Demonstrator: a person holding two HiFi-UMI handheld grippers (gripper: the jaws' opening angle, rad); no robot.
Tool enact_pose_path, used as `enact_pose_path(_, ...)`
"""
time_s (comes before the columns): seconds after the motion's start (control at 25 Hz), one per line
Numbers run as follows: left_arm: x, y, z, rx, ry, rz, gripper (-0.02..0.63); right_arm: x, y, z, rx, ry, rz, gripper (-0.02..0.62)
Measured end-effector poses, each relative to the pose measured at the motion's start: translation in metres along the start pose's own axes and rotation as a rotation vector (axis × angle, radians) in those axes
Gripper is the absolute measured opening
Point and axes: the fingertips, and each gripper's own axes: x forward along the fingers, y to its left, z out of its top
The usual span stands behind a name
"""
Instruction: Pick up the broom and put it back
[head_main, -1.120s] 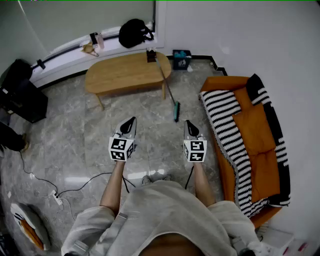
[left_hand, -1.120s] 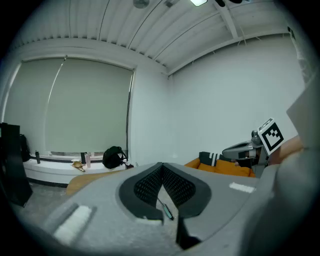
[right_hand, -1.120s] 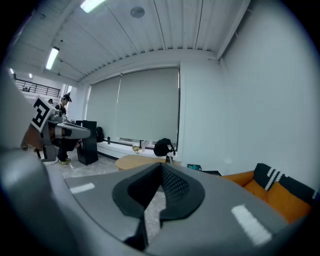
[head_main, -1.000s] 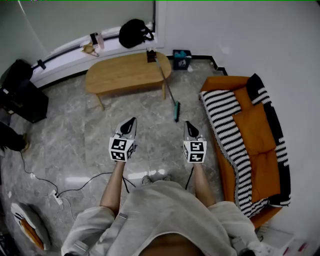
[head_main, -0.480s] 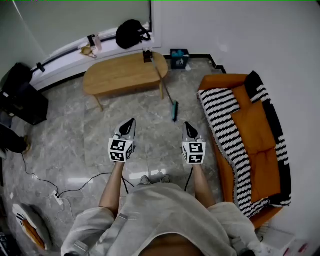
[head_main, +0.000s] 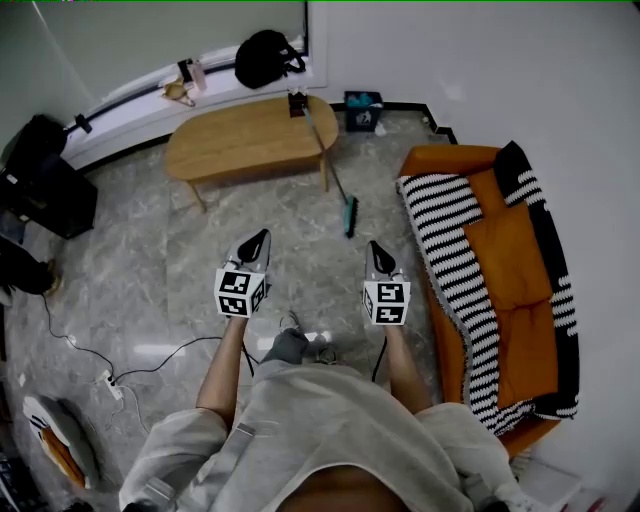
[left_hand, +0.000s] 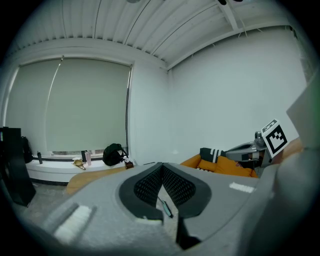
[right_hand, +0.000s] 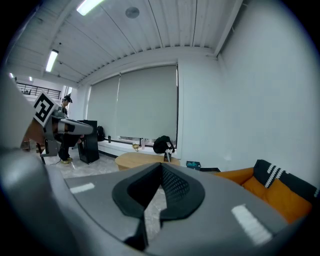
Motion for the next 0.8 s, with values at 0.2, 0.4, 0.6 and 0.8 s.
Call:
enact_pose_path(0.2, 0.027, 0.020, -0.002, -0.015, 0.000, -0.003, -0.005, 0.029, -0.003, 0.002, -0.002, 0.006, 0.003, 0.000)
enact_pose_path(0.4, 0.072, 0.051, 0.000, -0.039, 0.000, -0.025, -0.005, 0.080, -0.013, 0.015, -0.020, 0.017, -0.022, 0.000)
enact_pose_path(0.6, 0.120, 0.093, 0.014, -0.057, -0.003, -0.045, -0.005, 0.142, -0.022, 0.041, -0.026, 0.024, -0.055, 0.000)
enact_pose_path(0.8, 0.155, 0.129, 0.020, -0.064, 0.000, -0.075, -0.005, 0.190, -0.028, 0.058, -0.028, 0.041, -0.091, 0.000)
